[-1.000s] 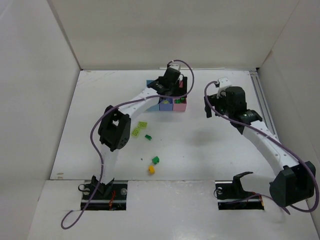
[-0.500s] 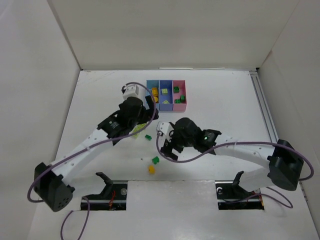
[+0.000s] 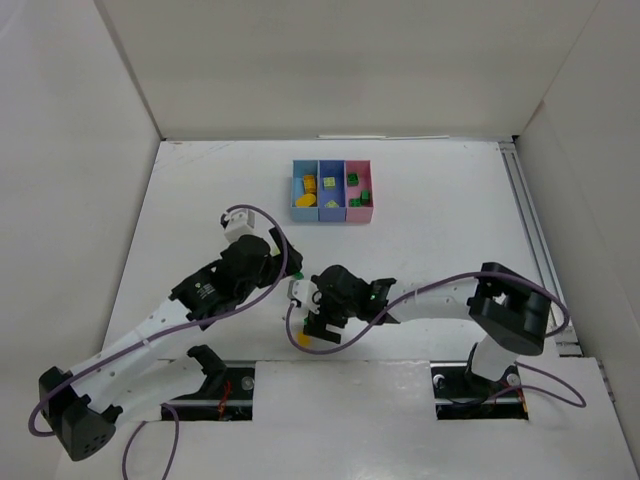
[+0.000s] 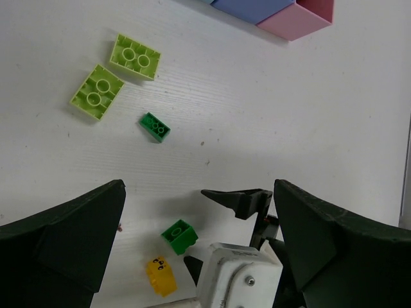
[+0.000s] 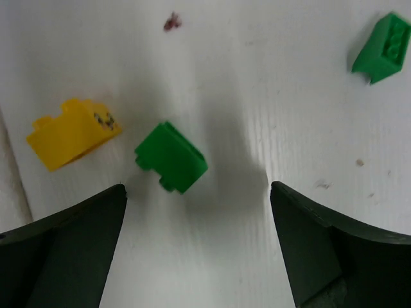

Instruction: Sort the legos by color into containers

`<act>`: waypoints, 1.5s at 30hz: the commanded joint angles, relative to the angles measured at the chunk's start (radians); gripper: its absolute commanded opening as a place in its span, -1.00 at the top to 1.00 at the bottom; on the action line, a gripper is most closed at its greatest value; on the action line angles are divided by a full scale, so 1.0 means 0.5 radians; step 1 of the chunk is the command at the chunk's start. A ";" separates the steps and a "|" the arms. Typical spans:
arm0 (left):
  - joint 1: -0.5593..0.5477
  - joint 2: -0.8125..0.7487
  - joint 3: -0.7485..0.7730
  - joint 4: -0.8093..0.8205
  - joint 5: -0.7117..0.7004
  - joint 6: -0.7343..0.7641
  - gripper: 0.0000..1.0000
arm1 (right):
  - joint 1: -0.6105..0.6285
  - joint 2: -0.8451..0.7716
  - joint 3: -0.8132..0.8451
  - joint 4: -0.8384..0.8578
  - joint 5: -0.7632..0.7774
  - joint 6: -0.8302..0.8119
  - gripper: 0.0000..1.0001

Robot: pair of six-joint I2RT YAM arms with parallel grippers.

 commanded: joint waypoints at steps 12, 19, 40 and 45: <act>-0.018 -0.056 -0.004 -0.120 -0.091 -0.088 -1.00 | 0.067 0.180 0.114 0.259 -0.059 -0.179 -0.27; -0.018 -0.075 -0.004 -0.138 -0.131 -0.088 -1.00 | 0.067 0.162 0.093 0.259 -0.133 -0.142 0.37; 0.138 0.786 0.198 0.297 0.133 0.348 -1.00 | -1.016 -0.197 0.721 -0.143 -0.040 -0.080 0.70; 0.249 0.787 0.260 0.383 0.163 0.394 -1.00 | -1.270 -0.062 0.976 -0.253 -0.092 -0.099 0.72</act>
